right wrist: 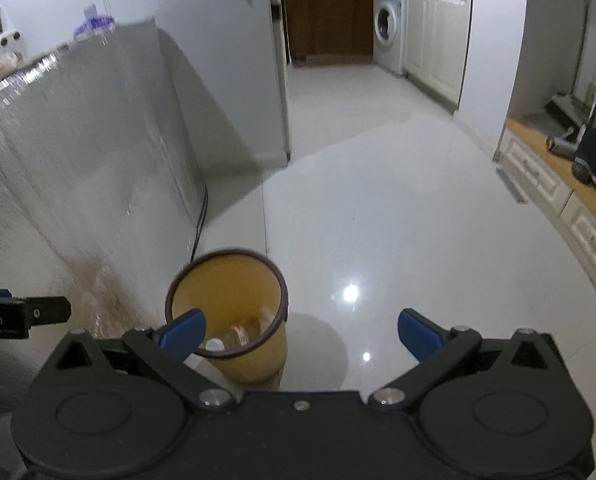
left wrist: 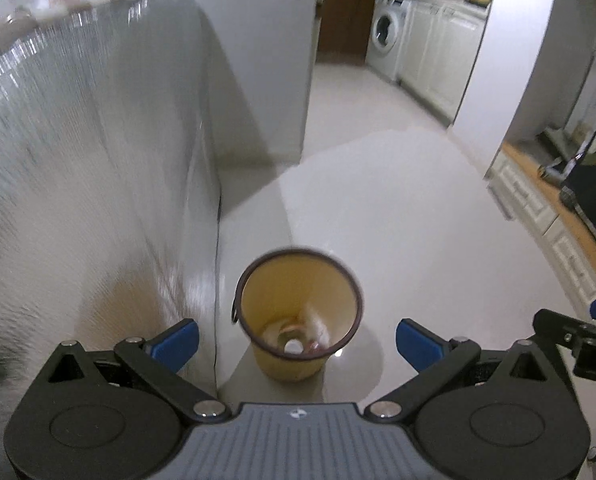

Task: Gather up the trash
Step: 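Lift both open tools away from the wastebasket back toward the table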

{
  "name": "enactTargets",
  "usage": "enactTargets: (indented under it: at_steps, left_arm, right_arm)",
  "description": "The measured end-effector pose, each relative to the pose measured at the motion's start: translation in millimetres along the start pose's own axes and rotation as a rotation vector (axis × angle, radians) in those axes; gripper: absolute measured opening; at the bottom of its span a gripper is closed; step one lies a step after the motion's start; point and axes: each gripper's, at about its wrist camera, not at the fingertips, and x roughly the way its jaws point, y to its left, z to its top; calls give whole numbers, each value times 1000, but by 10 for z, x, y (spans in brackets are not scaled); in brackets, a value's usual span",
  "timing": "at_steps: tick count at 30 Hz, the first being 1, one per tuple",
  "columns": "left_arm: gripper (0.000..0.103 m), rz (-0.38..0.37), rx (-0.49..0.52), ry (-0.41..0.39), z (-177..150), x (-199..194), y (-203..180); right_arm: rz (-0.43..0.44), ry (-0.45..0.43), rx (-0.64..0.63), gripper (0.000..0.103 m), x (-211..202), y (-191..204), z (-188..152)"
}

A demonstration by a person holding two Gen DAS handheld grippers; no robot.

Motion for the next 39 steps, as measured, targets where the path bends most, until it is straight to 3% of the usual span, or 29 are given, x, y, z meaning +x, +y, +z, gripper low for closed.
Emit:
enactTargets:
  at_steps: [12, 20, 32, 37, 39]
  left_arm:
    - [103, -87, 35, -242, 143, -1255, -107]
    - [103, -29, 47, -408, 294, -2070, 136]
    - [103, 130, 36, -519, 768, -2781, 1286]
    - [103, 211, 40, -546, 1127, -2890, 1822]
    - [103, 208, 15, -559, 1274, -2880, 2056]
  right_arm:
    - [44, -231, -36, 103, -1127, 176, 297]
    - [104, -371, -101, 103, -1697, 504, 572]
    - [250, -502, -235, 103, -2003, 1490, 1198]
    - [320, -528, -251, 103, -1985, 1965, 1556]
    - [340, -548, -250, 103, -1953, 2151, 1695]
